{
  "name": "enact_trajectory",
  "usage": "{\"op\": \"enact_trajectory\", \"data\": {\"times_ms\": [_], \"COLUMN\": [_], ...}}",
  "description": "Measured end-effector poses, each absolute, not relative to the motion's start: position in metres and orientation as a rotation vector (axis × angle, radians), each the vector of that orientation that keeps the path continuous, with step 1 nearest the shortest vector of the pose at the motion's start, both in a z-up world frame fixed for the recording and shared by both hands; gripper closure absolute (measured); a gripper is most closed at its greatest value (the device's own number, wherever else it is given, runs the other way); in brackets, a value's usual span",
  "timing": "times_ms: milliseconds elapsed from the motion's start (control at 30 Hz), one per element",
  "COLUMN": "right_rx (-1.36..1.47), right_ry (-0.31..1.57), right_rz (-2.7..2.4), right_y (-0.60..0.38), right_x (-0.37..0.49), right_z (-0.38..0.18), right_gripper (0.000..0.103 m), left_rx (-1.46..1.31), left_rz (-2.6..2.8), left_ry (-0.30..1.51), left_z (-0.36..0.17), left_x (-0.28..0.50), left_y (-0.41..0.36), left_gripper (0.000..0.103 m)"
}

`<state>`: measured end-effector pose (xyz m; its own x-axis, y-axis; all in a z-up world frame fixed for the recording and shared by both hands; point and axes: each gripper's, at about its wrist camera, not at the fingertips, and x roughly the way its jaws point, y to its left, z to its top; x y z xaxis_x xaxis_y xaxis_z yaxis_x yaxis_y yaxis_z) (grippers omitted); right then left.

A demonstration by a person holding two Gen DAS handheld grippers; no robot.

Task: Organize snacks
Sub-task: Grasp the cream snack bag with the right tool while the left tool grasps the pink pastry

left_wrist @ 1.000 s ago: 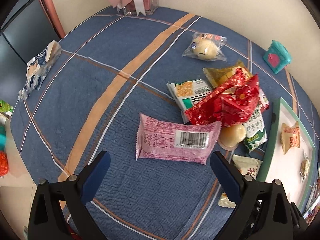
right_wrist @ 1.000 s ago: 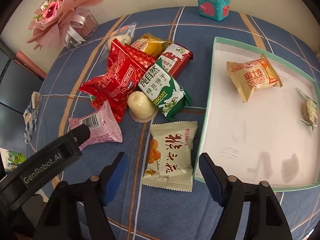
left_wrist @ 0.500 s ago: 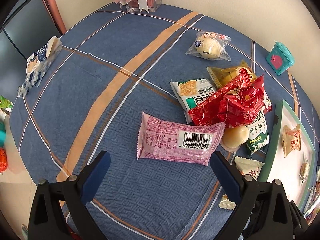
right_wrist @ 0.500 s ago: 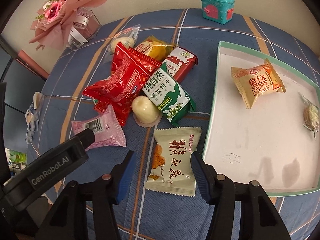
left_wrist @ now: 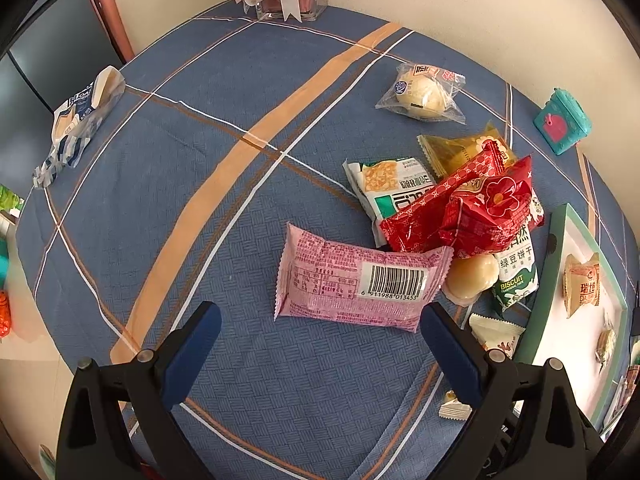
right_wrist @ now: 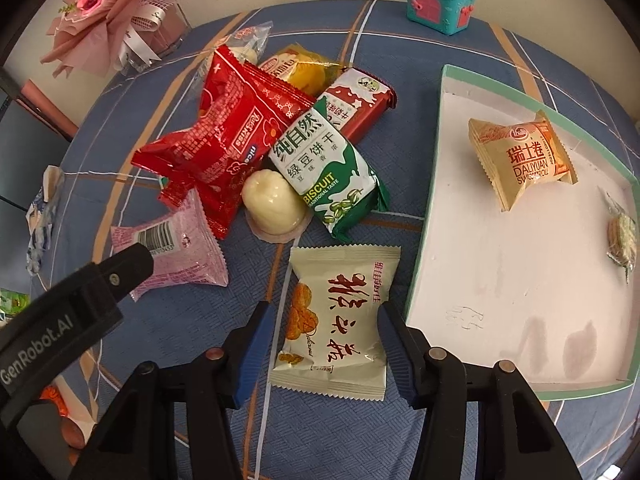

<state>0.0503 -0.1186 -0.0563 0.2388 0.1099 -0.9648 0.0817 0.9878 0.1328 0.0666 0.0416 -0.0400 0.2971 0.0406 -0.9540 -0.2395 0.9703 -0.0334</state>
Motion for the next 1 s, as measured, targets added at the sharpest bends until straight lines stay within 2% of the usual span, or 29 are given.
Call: {"op": "enact_trajectory", "data": {"times_ms": [467,1000], "right_rx": [0.279,0.257], "right_ry": [1.323,1.360], "right_rz": [0.101,0.067], "right_y": [-0.118,-0.115], "right_x": [0.054,0.061], "right_z": [-0.058,-0.069], "right_gripper": [0.045,0.045], "left_rx": [-0.198,-0.118], "left_rz": [0.175,0.101], "left_ry": [1.263,1.242], "left_z": [-0.041,-0.056], "left_x": [0.067,0.092], "left_y": [0.042,0.017], "left_gripper": [0.003,0.003]}}
